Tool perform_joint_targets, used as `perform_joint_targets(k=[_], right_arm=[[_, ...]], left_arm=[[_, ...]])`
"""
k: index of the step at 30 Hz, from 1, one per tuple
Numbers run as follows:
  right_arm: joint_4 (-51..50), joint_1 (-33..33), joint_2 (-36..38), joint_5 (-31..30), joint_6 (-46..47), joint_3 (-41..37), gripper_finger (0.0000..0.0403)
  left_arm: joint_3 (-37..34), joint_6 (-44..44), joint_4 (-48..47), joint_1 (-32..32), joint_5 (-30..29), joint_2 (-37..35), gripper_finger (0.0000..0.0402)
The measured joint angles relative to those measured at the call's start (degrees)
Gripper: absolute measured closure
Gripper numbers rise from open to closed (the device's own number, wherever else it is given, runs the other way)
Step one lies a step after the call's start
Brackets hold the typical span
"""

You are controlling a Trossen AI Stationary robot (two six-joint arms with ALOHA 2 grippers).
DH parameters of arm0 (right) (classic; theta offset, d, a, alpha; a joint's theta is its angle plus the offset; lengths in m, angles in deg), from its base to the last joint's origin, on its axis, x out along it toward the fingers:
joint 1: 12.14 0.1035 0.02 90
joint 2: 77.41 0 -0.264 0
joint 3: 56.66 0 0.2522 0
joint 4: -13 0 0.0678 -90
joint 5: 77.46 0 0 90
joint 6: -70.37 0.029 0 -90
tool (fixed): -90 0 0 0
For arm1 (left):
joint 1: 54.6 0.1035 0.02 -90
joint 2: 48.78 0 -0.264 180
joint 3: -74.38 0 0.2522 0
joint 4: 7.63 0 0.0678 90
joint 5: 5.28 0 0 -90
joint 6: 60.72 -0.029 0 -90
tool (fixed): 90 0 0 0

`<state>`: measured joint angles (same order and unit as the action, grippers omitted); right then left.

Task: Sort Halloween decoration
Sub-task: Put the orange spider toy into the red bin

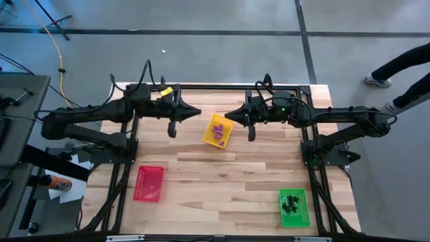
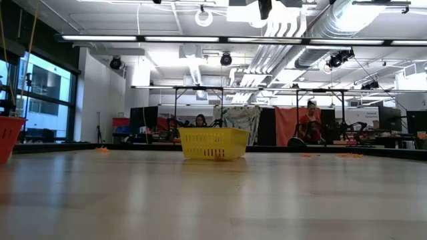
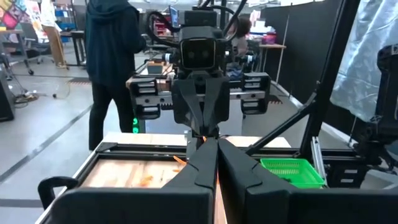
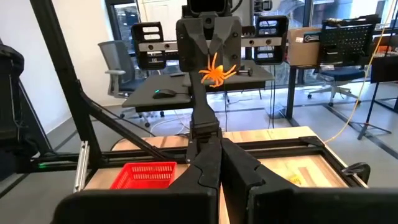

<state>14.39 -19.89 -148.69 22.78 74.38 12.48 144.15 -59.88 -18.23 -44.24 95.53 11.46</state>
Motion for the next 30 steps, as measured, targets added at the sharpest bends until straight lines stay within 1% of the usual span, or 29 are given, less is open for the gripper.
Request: perform_joint_targets(k=[9, 13, 16, 19, 21, 24, 26, 28, 30], right_arm=[[-0.03, 0.00, 0.00, 0.04, 0.00, 0.00, 0.0402], [-0.04, 0.00, 0.00, 0.04, 0.00, 0.00, 0.0402], [-0.66, 0.00, 0.00, 0.04, -0.02, 0.00, 0.0402], [-2.73, 0.00, 0.00, 0.04, -0.76, 0.00, 0.0402], [-4.24, 0.00, 0.00, 0.04, -1.42, 0.00, 0.0402], [-6.05, -0.02, 0.00, 0.04, -1.49, 0.00, 0.0402], [-6.74, -0.02, 0.00, 0.04, -1.51, 0.00, 0.0402], [-7.14, -0.02, 0.00, 0.04, -1.51, 0.00, 0.0402], [-7.22, -0.02, 0.00, 0.04, -1.51, 0.00, 0.0402]], left_arm=[[0.00, 0.37, 0.12, 0.10, -0.12, 0.13, 0.0401], [0.00, 0.69, -2.22, 0.10, 1.98, -0.09, 0.0401], [0.01, 5.25, -9.79, -0.12, 4.43, -1.23, 0.0401], [0.02, 12.10, -22.28, -1.95, 6.28, -2.53, 0.0401], [0.02, 17.53, -30.68, -4.26, 7.85, -3.34, 0.0401], [0.02, 27.65, -43.15, -9.64, 10.23, -3.84, 0.0401], [0.02, 34.03, -49.71, -14.26, 11.02, -3.84, 0.0401], [0.02, 39.15, -54.76, -19.90, 10.18, -3.83, 0.0401], [-0.21, 43.16, -56.74, -25.86, 7.19, -3.78, 0.0401]])
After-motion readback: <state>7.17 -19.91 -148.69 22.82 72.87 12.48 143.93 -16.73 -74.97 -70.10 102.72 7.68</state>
